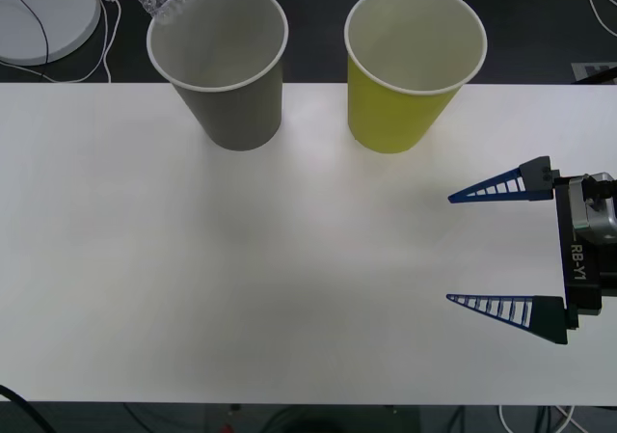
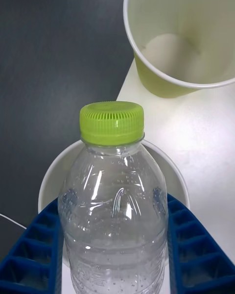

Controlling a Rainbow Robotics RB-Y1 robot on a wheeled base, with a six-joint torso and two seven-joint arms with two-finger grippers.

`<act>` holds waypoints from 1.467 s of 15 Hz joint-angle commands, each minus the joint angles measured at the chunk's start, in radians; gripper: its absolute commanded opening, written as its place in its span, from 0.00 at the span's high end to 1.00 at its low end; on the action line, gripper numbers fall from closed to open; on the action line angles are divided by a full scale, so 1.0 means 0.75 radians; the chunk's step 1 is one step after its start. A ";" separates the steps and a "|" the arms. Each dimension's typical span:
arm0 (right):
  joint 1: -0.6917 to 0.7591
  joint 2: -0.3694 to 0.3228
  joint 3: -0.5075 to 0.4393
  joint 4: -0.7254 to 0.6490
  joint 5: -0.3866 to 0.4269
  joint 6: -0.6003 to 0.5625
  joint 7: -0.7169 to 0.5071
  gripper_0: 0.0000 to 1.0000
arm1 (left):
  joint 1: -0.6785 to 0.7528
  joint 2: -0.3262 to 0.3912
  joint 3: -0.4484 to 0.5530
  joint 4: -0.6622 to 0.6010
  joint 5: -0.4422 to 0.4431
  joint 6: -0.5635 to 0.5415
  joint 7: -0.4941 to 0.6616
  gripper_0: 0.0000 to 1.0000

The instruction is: Put the can into the green bin and the plastic bottle into the gray bin

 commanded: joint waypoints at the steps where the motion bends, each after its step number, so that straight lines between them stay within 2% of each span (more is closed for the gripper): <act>1: 0.000 0.000 0.000 0.000 0.000 0.000 0.000 0.00 | 0.000 0.000 0.001 0.002 0.002 0.000 0.004 0.00; 15: 0.000 0.000 0.000 0.000 0.000 0.000 0.000 0.00 | 0.022 0.016 0.001 0.000 0.019 0.000 -0.002 0.00; 19: 0.000 0.000 0.000 0.000 0.000 0.000 0.000 0.00 | 0.110 0.117 0.001 -0.145 0.078 0.000 -0.031 0.00; 22: 0.000 0.000 0.000 0.000 0.000 0.000 0.000 0.00 | 0.194 0.241 0.001 -0.268 0.191 0.000 -0.049 0.00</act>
